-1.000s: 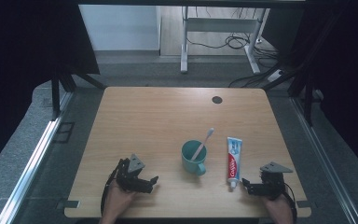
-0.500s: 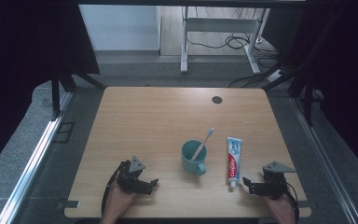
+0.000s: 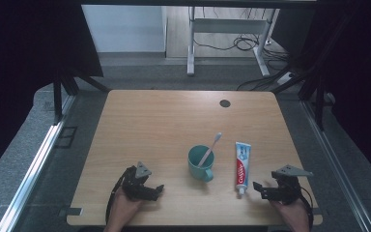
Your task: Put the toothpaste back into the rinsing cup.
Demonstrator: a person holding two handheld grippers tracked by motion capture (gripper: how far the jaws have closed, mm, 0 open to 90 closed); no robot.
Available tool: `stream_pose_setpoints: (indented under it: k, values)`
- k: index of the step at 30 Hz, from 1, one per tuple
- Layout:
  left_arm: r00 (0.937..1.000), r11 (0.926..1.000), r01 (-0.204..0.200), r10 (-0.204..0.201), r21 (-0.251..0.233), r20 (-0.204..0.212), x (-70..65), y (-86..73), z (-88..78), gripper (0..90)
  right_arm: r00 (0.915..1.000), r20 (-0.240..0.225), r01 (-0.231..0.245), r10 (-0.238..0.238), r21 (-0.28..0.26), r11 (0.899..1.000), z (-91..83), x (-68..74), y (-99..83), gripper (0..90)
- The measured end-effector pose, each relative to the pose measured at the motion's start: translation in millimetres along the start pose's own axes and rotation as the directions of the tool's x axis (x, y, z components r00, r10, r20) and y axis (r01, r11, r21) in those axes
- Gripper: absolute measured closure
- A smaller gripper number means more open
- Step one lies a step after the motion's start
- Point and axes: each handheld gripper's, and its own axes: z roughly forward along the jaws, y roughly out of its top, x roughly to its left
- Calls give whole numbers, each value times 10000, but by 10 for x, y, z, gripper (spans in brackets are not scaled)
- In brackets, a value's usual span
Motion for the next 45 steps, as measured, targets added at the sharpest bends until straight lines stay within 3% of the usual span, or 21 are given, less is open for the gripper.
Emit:
stream_pose_setpoints:
  k: [4,11,22,34,45]
  values:
    - [10000,10000,54,-54,-1,-53,-1,1,1,48,9999,-100,109,-109,62,9999,-32,-4,42,204]
    - [9999,9999,116,-116,1,-112,-4,2,1,48,9972,-748,12,-21,-120,9999,-84,21,146,488]
    - [9998,9999,133,-133,3,-129,-6,3,2,48,9854,-1452,891,-886,-26,9960,-12,175,307,891]
    - [9998,9999,162,-162,2,-141,-8,3,3,49,9718,-2027,1254,-1207,102,9921,144,366,496,895]
    - [9997,9999,173,-173,3,-158,-10,3,2,48,9599,-2394,1592,-1462,357,9866,346,511,480,895]
